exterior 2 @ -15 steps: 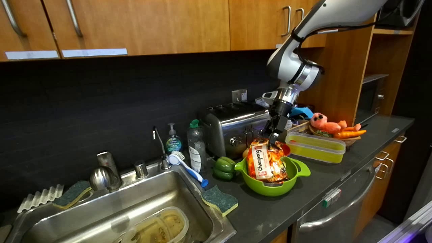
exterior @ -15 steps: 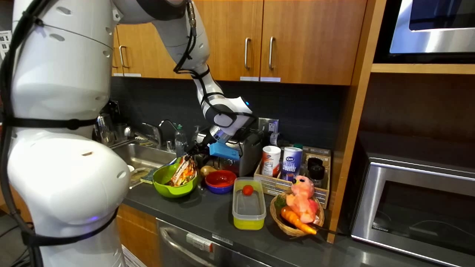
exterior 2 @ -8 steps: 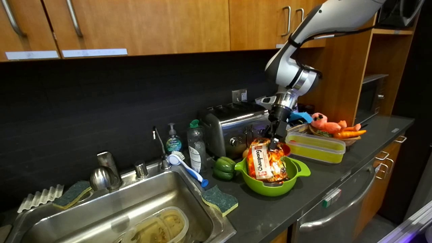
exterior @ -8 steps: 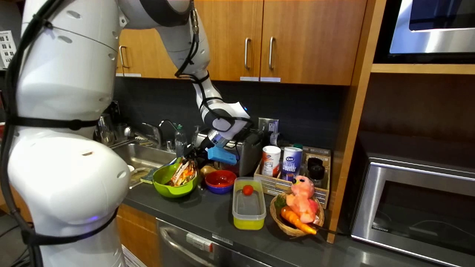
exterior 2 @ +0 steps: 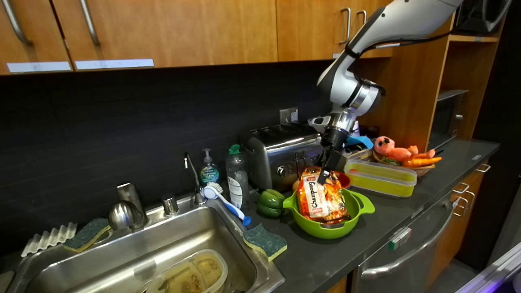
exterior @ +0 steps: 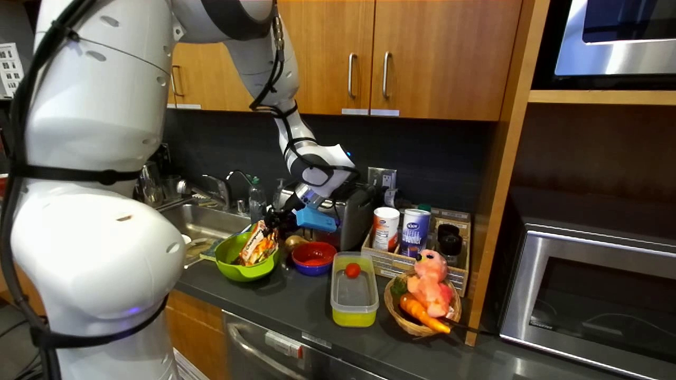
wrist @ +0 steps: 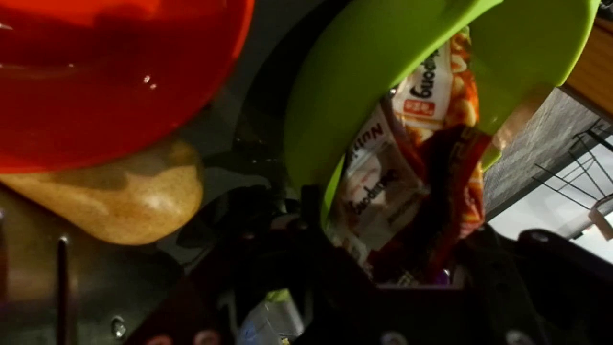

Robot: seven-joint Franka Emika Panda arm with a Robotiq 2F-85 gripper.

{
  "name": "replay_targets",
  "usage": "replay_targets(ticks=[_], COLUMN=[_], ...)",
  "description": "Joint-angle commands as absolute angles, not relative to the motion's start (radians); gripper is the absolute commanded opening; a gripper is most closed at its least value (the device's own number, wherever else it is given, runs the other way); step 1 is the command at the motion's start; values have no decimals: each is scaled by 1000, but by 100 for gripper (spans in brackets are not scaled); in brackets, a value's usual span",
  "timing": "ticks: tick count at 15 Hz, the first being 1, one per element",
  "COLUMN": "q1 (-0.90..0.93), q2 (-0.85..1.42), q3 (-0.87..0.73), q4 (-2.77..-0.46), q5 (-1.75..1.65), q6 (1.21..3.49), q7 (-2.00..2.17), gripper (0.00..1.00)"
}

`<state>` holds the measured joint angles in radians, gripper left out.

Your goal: Pick up the packet in the bowl then put it back inside

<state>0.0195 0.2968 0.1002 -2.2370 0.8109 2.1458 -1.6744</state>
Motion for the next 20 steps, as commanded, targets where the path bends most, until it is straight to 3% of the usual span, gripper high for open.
replay_targets(ticks=[1,5,20], q1=[14,17,34], q2=[298,297,221], q3=[115,119,148], q4=[-2225,-2223,-2281], q5=[832,833,898], q6=[2149,2154,2302], q7=[-1693,-1693,-1800], gripper=[22,12,12])
